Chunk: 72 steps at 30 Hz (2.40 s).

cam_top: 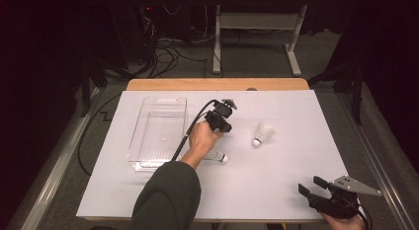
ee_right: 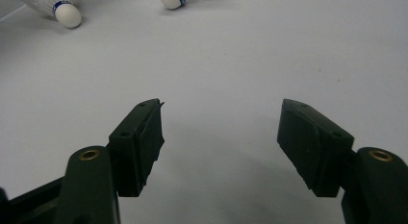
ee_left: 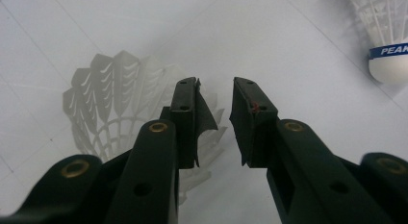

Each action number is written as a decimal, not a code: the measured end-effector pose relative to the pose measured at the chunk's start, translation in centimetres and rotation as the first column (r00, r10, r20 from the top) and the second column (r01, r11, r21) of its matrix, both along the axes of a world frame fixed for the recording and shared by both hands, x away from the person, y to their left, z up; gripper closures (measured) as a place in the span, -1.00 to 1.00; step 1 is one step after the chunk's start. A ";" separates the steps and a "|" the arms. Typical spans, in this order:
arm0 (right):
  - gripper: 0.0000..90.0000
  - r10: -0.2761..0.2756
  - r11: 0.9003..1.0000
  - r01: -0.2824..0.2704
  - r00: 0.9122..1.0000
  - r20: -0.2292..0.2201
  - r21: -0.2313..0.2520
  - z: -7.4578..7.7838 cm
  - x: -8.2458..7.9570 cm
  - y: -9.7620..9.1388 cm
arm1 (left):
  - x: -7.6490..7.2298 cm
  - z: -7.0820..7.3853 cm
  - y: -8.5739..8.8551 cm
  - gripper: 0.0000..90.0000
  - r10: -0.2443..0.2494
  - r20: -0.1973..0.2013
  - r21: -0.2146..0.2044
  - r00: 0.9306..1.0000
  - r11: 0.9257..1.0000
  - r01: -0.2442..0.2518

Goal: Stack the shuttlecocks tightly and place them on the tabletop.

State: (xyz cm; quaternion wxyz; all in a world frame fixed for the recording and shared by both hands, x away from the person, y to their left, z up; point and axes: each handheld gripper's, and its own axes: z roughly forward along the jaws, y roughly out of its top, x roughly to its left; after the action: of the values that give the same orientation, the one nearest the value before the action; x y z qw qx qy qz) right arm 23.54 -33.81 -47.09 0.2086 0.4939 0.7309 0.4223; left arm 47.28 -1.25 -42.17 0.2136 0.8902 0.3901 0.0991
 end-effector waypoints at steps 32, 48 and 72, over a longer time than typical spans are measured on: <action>-0.26 0.008 1.000 -0.008 1.000 -0.011 0.001 -0.1 0.0 -0.1 | 0.5 -1.0 -1.6 0.53 -0.004 -0.048 -0.055 0.999 0.999 0.001; -0.26 0.007 1.000 -0.007 1.000 -0.017 0.001 -0.1 0.0 -0.1 | 0.7 -0.4 -1.6 0.34 -0.001 -0.044 -0.073 0.999 0.997 -0.002; -0.26 0.011 1.000 -0.011 1.000 -0.016 0.004 -0.1 0.0 -0.1 | 1.2 -0.2 -2.8 0.26 -0.005 -0.012 -0.066 1.000 0.998 0.004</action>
State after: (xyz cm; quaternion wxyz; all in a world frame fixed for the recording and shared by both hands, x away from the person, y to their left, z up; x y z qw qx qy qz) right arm 23.52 -33.93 -47.20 0.1995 0.4938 0.7344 0.4209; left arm 48.51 -4.01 -42.33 0.2406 0.8840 0.3926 0.0802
